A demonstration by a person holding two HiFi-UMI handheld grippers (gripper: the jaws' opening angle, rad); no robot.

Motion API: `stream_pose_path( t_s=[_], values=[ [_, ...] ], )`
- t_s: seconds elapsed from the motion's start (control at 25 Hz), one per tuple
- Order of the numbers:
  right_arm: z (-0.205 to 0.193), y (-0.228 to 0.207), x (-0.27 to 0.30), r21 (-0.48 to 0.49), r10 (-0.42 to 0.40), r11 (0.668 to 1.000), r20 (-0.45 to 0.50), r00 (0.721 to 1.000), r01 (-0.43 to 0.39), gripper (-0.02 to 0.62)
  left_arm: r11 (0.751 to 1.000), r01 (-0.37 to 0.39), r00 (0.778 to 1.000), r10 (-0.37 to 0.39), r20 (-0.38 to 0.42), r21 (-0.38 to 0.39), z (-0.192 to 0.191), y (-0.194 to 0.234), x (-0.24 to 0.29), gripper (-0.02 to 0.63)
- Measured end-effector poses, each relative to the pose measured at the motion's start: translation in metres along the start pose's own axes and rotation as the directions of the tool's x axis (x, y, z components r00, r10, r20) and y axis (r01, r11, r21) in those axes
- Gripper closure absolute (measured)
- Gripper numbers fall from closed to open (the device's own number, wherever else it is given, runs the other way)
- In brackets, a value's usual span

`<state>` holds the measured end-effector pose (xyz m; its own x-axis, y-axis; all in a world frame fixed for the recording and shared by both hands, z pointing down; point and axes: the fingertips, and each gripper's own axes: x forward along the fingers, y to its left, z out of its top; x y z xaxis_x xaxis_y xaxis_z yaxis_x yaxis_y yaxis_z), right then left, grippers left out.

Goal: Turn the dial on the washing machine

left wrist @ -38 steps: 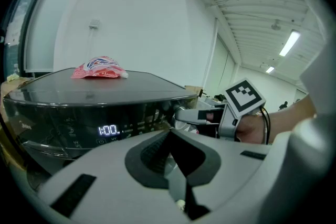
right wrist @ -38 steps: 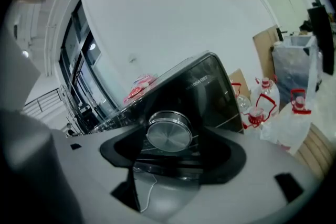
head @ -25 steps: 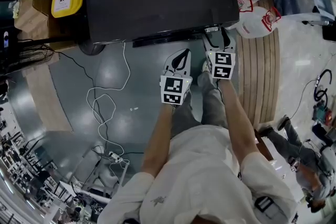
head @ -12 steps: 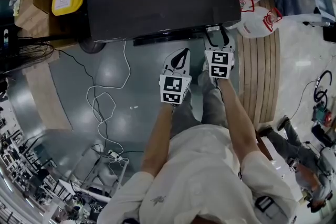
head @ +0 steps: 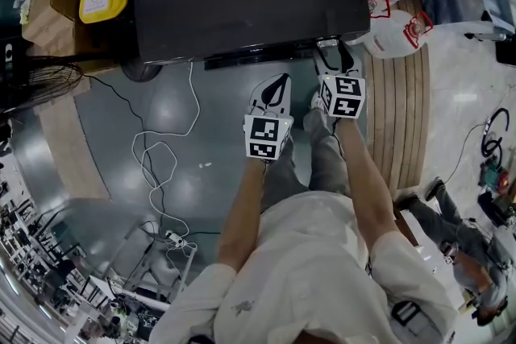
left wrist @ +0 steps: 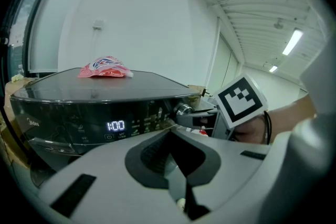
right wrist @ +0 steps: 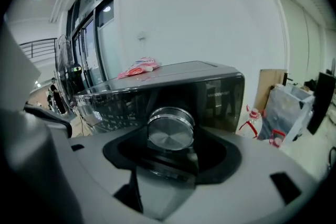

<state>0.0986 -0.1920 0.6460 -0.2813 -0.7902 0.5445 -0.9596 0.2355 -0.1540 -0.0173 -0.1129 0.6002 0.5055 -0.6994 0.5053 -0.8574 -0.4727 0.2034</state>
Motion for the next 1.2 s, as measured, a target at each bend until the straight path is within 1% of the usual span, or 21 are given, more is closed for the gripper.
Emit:
stream_pose_path(
  t_s=[0.12, 0.28, 0.48, 0.6, 0.8, 1.08, 1.2],
  values=[
    [0.0, 0.0, 0.0, 0.07, 0.025, 0.997, 0.002, 1.0, -0.025, 0.314, 1.0, -0.003, 1.0, 0.003, -0.01, -0.005, -0.007, 0.002, 0.0, 0.594],
    [0.001, -0.001, -0.001, 0.142, 0.058, 0.988, 0.014, 0.998, -0.059, 0.314, 1.0, -0.006, 1.0, 0.006, 0.003, -0.002, 0.0, 0.001, -0.002, 0.594],
    [0.002, 0.0, -0.001, 0.202, 0.091, 0.975, 0.035, 0.995, -0.096, 0.314, 1.0, -0.006, 1.0, 0.006, 0.007, 0.002, 0.001, 0.001, -0.002, 0.594],
    [0.001, 0.0, 0.0, 0.206, 0.099, 0.973, 0.035, 0.994, -0.104, 0.313, 1.0, -0.006, 1.0, 0.006, 0.011, 0.004, 0.004, 0.001, -0.003, 0.594],
    [0.002, 0.0, 0.0, 0.186, 0.097, 0.977, 0.034, 0.995, -0.102, 0.31, 1.0, -0.01, 1.0, 0.01, -0.012, -0.003, -0.005, 0.002, -0.003, 0.594],
    [-0.006, -0.001, -0.002, 0.122, 0.082, 0.989, -0.001, 0.997, -0.081, 0.293, 1.0, -0.016, 1.0, 0.016, -0.004, -0.005, -0.005, 0.002, -0.004, 0.594],
    [-0.008, -0.002, -0.008, 0.103, 0.072, 0.992, 0.0, 0.997, -0.071, 0.293, 1.0, -0.016, 1.0, 0.016, -0.008, -0.001, -0.003, 0.002, -0.005, 0.594]
  ],
)
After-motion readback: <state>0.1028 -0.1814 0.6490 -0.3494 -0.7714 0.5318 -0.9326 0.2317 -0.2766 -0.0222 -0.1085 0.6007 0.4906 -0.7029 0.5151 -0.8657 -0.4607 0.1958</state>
